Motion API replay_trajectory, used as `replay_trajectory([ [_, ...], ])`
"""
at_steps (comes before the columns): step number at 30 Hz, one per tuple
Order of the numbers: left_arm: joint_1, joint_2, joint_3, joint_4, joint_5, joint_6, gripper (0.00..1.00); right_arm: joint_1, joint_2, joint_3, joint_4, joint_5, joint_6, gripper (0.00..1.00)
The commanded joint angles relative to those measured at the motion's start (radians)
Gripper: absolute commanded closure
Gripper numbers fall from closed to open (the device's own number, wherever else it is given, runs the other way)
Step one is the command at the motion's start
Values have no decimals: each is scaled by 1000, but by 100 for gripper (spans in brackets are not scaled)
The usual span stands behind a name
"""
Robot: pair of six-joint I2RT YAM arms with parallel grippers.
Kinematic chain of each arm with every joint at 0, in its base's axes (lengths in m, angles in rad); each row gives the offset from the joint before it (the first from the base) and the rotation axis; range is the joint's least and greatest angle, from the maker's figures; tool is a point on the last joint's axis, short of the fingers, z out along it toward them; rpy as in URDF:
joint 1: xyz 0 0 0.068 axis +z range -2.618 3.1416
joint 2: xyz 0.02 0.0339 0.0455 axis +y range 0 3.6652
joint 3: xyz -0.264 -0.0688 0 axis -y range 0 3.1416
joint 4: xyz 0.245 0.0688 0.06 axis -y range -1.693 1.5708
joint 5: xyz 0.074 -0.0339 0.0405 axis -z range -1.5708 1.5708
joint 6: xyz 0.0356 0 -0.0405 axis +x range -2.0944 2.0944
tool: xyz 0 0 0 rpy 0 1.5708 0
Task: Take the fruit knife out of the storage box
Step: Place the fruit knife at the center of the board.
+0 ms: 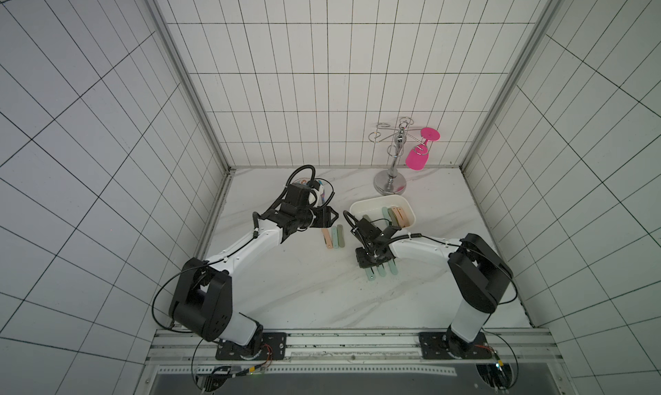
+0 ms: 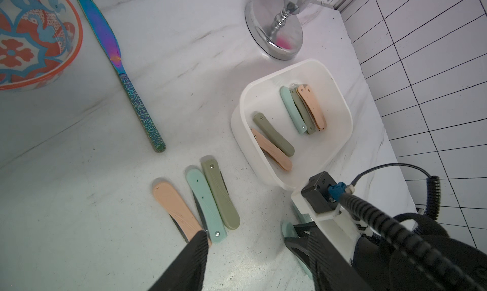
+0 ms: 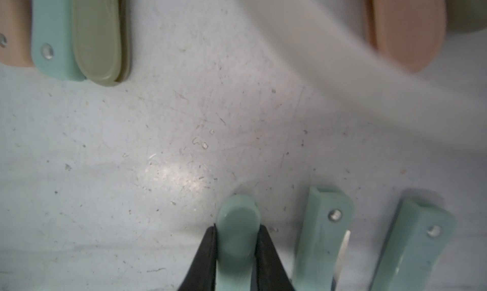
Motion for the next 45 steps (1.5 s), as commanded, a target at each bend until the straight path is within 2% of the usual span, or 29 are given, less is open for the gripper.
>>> replay_trajectory([
  [1, 2, 2, 5, -1, 0, 13, 36, 7, 1, -24, -4, 13, 22, 78],
  [7, 2, 0, 4, 1, 2, 13, 36, 9, -2, -21, -4, 1, 15, 61],
  [13, 2, -9, -1, -1, 1, 15, 36, 15, -18, -1, -14, 0, -1, 60],
  [19, 6, -26, 2, -5, -7, 20, 36, 19, -89, 65, -107, 14, -32, 59],
  [23, 14, -46, 2, -4, -19, 25, 35, 18, -150, 118, -187, 56, -59, 52],
  [25, 16, -56, 2, 1, -28, 27, 34, 13, -170, 148, -216, 82, -76, 45],
  [28, 20, -71, 2, 7, -41, 33, 33, -23, -176, 192, -279, 92, -114, 37],
  [34, 29, -69, 16, 18, -57, 39, 31, -167, -105, 292, -292, 47, -208, 25],
  [37, 29, -61, 19, 38, -60, 19, 30, -238, -39, 356, -291, 26, -246, 27],
  [42, 29, -55, 27, 57, -69, 1, 29, -316, 92, 465, -276, 32, -303, 39],
  [45, 29, -45, 26, 66, -68, -6, 29, -343, 165, 510, -247, 1, -323, 41],
])
